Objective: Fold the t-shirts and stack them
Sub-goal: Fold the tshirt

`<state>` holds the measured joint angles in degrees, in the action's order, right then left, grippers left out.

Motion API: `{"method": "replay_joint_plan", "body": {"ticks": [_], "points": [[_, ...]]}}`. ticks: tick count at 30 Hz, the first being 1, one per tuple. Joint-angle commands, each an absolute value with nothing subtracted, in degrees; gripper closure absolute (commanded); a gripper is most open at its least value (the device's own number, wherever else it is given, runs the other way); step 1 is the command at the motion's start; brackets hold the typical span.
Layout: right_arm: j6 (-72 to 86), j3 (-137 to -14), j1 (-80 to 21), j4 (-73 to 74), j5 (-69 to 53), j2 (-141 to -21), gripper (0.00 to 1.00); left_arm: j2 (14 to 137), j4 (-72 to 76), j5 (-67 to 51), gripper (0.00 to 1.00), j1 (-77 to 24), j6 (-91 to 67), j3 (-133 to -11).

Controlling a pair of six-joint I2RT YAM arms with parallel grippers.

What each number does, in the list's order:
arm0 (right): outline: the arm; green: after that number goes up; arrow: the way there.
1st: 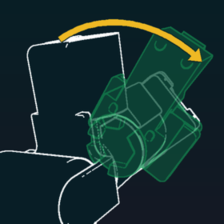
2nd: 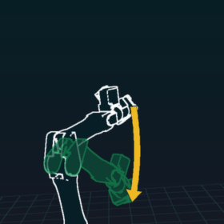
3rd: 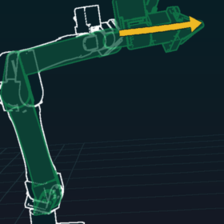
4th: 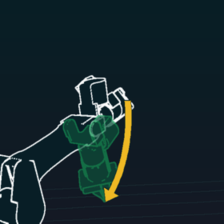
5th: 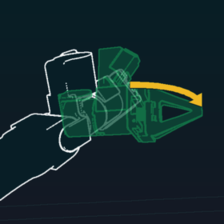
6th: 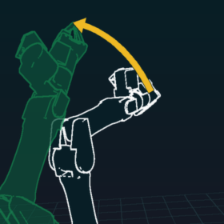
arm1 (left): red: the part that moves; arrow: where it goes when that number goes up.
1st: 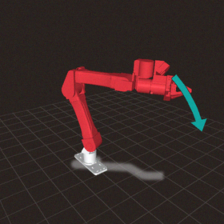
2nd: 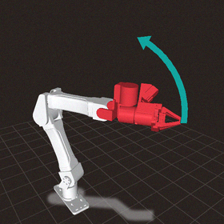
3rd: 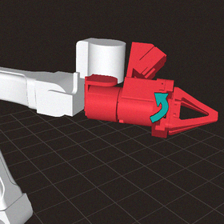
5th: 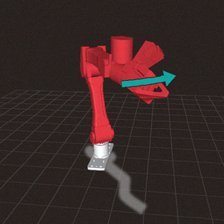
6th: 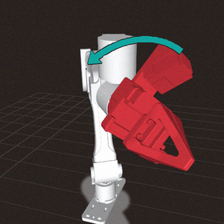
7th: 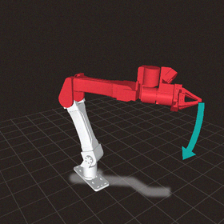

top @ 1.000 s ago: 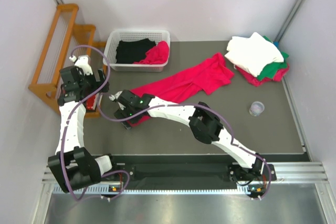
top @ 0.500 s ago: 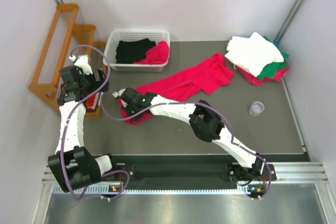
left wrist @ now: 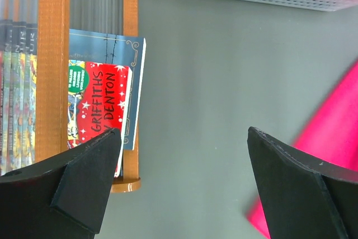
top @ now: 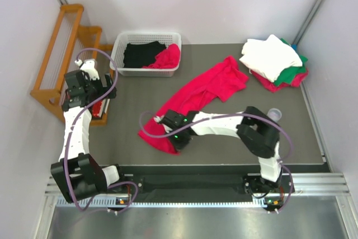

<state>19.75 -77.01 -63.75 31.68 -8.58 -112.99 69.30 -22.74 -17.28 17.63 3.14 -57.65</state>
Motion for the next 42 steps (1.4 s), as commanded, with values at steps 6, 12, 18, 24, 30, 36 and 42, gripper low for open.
{"method": "replay_joint_plan", "body": {"ticks": [6,12,18,24,30,36,42], "points": [[27.1,-61.1,-67.1,38.8,-12.5,-95.2,0.87,69.2,-20.1,-20.7,0.01,18.2,2.3,-61.3],[25.1,-68.0,-67.1,44.5,-6.4,-95.5,0.01,69.2,-19.7,-23.1,0.01,18.1,1.0,-61.5],[23.8,-80.4,-58.3,47.9,-0.5,-94.7,0.00,68.8,-22.3,-24.3,0.01,18.0,3.9,-62.8],[24.0,-85.0,-35.5,42.5,5.8,-97.9,0.00,68.6,-30.0,-32.5,0.01,16.1,9.8,-64.2],[22.7,-98.0,-23.5,42.2,5.6,-111.4,0.00,65.4,-42.5,-35.1,0.01,5.6,19.9,-64.9],[22.8,-113.4,-19.7,44.8,1.9,-124.5,0.00,66.7,-47.1,-30.7,0.01,-11.0,21.9,-64.8],[23.1,-117.6,-17.8,45.6,1.4,-130.1,0.00,74.6,-48.1,-25.2,0.02,-21.5,22.9,-63.3]]}}
